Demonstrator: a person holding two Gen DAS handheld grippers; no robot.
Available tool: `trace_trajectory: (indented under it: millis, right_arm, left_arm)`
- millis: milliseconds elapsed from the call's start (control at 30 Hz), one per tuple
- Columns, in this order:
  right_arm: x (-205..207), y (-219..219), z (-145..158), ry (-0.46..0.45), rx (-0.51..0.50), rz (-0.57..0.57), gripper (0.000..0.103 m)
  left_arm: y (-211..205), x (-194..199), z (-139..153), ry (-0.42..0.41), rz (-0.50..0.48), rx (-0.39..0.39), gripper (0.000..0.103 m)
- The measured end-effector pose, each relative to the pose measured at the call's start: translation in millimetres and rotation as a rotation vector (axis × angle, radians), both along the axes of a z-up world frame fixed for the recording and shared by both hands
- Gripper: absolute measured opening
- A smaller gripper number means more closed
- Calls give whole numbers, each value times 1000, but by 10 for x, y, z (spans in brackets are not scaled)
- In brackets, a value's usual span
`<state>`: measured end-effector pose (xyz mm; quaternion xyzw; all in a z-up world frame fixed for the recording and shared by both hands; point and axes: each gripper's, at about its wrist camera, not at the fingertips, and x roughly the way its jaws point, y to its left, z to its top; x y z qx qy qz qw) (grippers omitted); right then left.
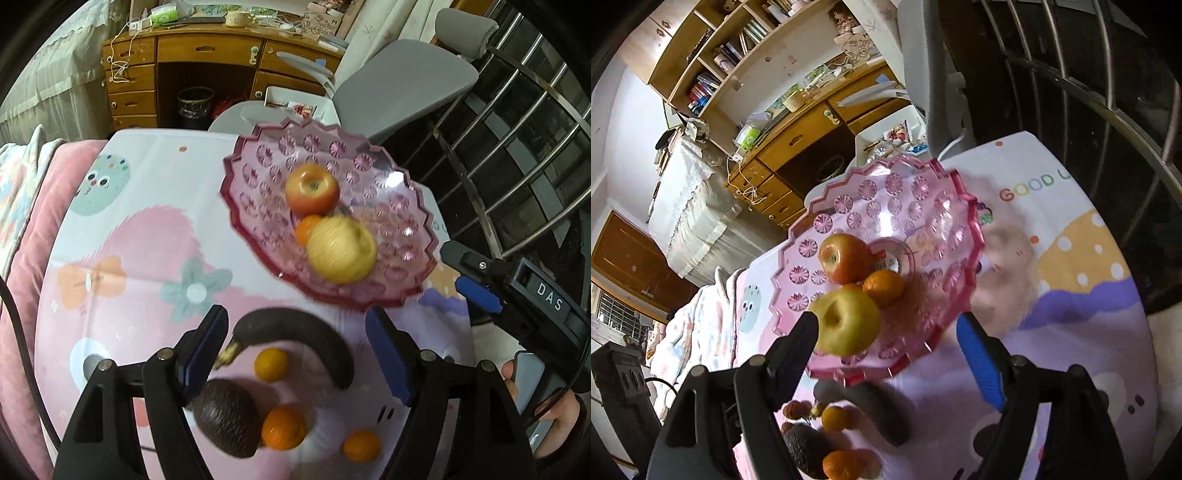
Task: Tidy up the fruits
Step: 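Move left tool to the avocado while right tool approaches a small tangerine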
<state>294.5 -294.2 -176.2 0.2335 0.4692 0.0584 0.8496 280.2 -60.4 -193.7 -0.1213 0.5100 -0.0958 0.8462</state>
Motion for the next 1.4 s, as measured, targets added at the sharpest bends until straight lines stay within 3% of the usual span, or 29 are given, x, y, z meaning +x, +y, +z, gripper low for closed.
trace_trajectory:
  millis: [333, 567, 1033, 1400]
  right_arm:
    - [-425, 64, -177, 43, -13, -47, 78]
    - [-780, 182, -317, 88, -23, -139, 78]
    - [-1480, 669, -356, 50, -64, -339, 78]
    - [-1982, 1054, -421, -13, -155, -366, 78]
  left_arm:
    - [246, -240, -175, 84, -40, 26, 78]
    - [401, -319, -315, 138, -129, 22, 81]
    - [543, -368, -324, 163, -466, 44, 92]
    - [283, -369, -366, 117, -764, 158, 97]
